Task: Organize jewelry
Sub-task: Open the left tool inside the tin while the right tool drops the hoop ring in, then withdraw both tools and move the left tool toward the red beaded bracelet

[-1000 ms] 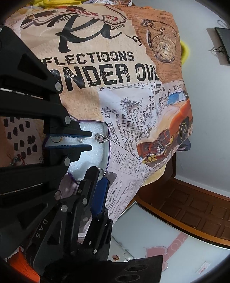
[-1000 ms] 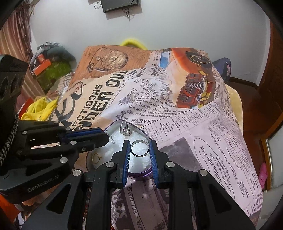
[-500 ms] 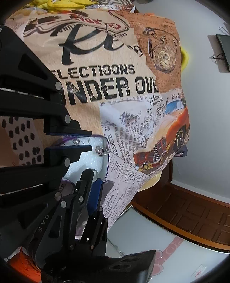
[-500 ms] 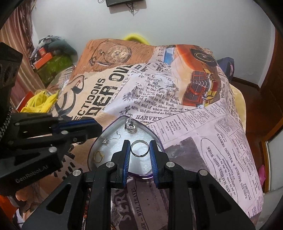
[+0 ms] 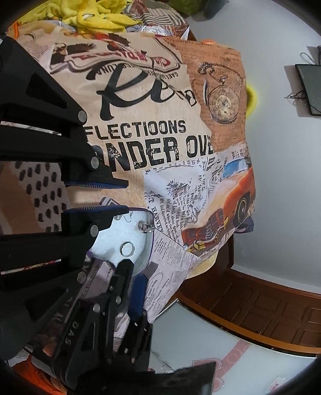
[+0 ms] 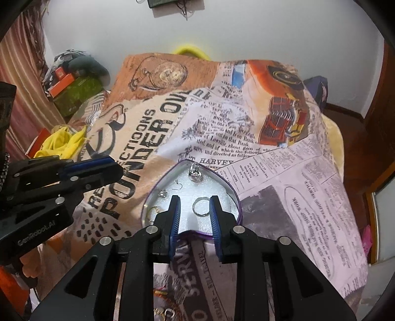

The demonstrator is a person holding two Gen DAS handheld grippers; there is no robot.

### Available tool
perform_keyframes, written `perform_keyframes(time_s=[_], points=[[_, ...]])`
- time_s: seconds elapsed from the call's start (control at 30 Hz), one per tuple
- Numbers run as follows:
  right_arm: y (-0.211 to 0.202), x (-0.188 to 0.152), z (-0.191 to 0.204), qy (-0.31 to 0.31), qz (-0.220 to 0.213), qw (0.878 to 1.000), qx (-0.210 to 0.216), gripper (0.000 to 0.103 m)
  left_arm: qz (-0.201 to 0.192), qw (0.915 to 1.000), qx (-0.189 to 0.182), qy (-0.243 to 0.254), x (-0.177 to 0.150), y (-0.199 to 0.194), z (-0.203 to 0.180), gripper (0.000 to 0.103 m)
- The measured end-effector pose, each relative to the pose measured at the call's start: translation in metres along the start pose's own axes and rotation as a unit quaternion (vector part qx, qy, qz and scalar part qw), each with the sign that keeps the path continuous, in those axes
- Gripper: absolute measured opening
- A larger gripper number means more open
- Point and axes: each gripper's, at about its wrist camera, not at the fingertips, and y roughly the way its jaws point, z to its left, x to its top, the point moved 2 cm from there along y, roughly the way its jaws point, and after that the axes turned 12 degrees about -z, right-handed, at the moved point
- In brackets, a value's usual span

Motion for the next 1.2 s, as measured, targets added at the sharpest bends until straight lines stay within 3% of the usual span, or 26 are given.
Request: perform_keyframes(time_s=[0.07,0.13,0.17,0.6,0.9,1.2], points=[[-0.012,0.002,0.002,-0.007,-0.014,1.0,-0.01,0.034,-0.003,1.0,0.003,0.003,-0.001,-0.008,-0.002,0.018],[-0.027,0.005,0.002,-0.013,-0.029,0.999,-0.02,0.035,-0.011,0.9999,0.01,0.008,-0.003,-0.02,-0.005,0.031],[-0.034,0.006,0.002,-0.014,-0.036,0.999,-0.024,0.035,-0.013,0.9998,0.011,0.01,-0.004,-0.024,-0.006,0.032],[-0.104,-0.005,0.005,-0.024,-0.088,0.994,-0.059,0.041,-0.023,0.9992,0.003,0.031,-0.027,-0.076,-0.032,0.035],[-0.11,-0.036,0.002,-0.018,-0.069,0.995,-0.068,0.041,0.015,0.9988,-0.008,0.047,-0.064,-0.071,-0.052,0.035],[-0.099,-0.068,-0.007,-0.011,-0.037,0.996,-0.081,0.041,0.066,0.9959,-0.051,0.036,-0.1,-0.056,-0.076,0.035]])
